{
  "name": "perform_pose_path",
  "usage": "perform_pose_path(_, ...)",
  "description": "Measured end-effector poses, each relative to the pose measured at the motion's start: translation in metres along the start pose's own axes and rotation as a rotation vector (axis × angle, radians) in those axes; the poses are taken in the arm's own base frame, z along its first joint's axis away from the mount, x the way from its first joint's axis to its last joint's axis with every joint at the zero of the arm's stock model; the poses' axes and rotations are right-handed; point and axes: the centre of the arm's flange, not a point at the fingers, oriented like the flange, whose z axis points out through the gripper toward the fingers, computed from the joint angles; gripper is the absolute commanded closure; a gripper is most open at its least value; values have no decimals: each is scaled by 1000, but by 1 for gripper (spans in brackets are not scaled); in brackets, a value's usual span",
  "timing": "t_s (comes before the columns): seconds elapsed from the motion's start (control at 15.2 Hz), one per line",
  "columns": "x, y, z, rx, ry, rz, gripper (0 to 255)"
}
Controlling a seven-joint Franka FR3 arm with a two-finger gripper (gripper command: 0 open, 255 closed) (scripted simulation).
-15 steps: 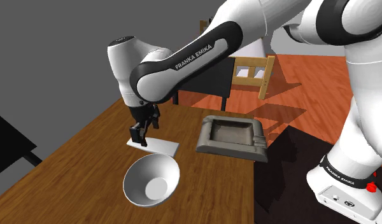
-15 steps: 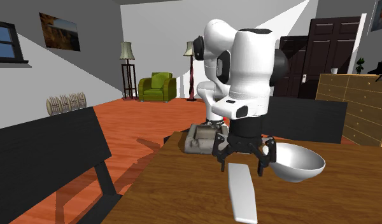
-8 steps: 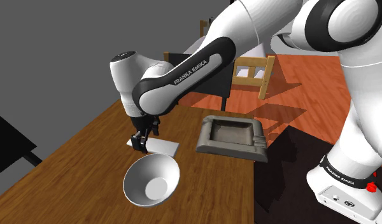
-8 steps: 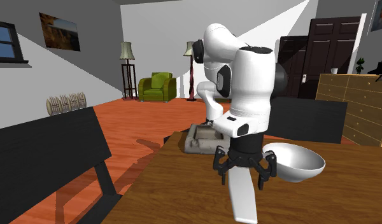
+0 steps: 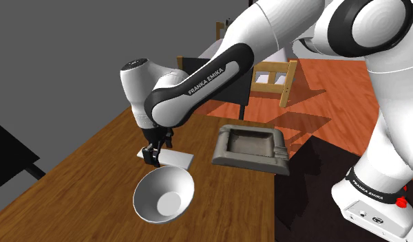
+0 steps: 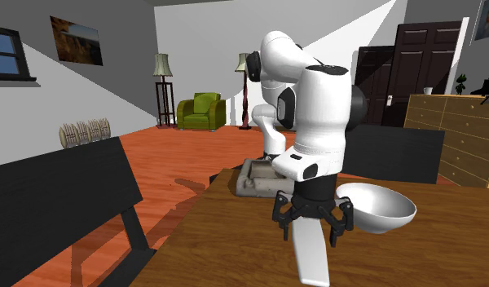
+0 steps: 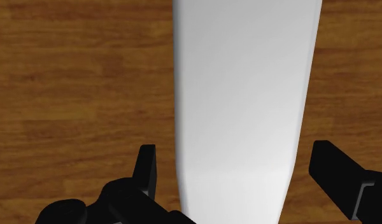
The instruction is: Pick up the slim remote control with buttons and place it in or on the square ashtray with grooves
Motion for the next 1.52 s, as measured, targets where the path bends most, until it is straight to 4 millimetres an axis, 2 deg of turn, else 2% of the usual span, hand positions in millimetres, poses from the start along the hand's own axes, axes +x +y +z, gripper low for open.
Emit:
perform_pose_path(0.66, 0, 0, 0, 0, 0, 0, 255)
perform_pose_path(0.99, 0, 0, -20, 0, 0, 0, 255)
perform_pose_path(1.52, 0, 1, -64, 0, 0, 0, 255)
